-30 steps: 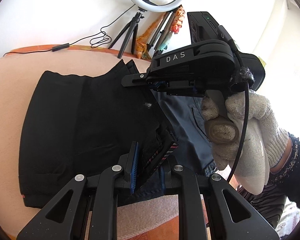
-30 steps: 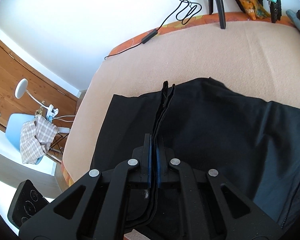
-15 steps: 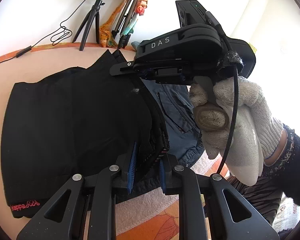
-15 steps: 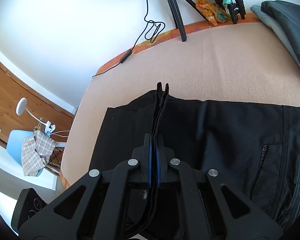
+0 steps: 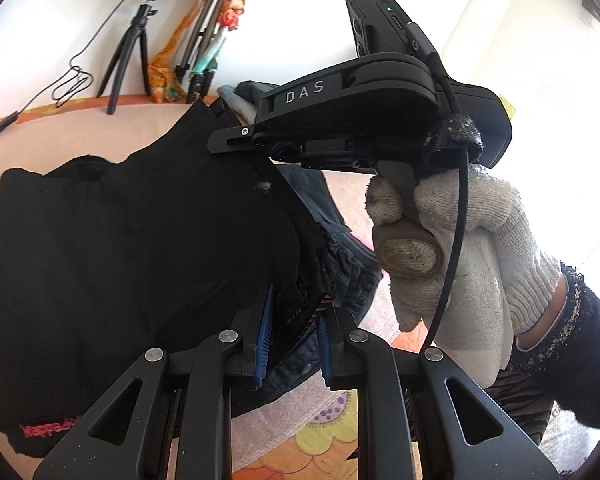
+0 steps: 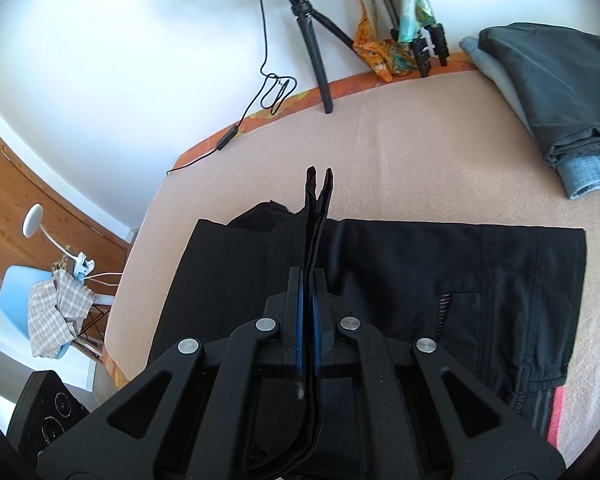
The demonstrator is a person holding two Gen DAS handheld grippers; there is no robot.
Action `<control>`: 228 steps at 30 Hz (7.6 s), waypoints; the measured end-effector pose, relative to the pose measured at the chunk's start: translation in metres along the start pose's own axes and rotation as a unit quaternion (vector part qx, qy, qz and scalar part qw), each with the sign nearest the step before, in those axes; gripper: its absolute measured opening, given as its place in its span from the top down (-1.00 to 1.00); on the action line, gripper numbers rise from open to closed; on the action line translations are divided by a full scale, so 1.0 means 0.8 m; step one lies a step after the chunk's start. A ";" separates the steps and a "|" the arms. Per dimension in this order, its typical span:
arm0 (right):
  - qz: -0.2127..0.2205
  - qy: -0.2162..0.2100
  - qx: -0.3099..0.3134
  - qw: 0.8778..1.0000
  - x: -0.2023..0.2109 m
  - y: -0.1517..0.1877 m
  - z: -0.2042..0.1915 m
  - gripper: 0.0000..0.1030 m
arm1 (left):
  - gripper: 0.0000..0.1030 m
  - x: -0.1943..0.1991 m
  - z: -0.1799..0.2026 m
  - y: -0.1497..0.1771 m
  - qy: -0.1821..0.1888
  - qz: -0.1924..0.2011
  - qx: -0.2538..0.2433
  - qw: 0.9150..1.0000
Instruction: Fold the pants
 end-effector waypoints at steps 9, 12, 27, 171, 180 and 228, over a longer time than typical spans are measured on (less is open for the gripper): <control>0.006 0.025 -0.064 0.998 0.030 0.011 0.090 0.91 | 0.62 -0.011 0.035 0.004 0.034 -0.044 -0.037 0.998; -0.005 0.027 -0.067 0.997 0.025 0.012 0.101 0.91 | 0.61 0.019 0.031 0.003 0.007 -0.022 -0.047 0.999; -0.004 0.061 -0.056 0.997 0.023 0.014 0.107 0.91 | 0.25 0.062 -0.131 0.021 -0.134 0.007 0.104 0.985; -0.120 -0.031 0.048 0.991 -0.123 -0.061 -0.177 0.91 | 0.83 0.113 -0.142 0.080 -0.015 0.077 0.150 0.986; -0.127 -0.063 0.080 0.987 -0.158 -0.050 -0.275 0.92 | 0.83 0.175 -0.174 0.107 -0.044 0.129 0.185 0.973; -0.062 -0.072 -0.065 0.993 -0.048 -0.050 0.024 0.92 | 0.43 0.031 -0.095 0.008 -0.021 -0.014 0.071 0.997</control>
Point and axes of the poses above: each gripper's, at about its wrist camera, not at the fingertips, and x roughly against the way its jaws point, z to its right, y to its underside, the point moved 1 cm from there along -x, roughly the way its jaws point, and after that the axes turned 12 degrees about -z, right-handed, at the moved point
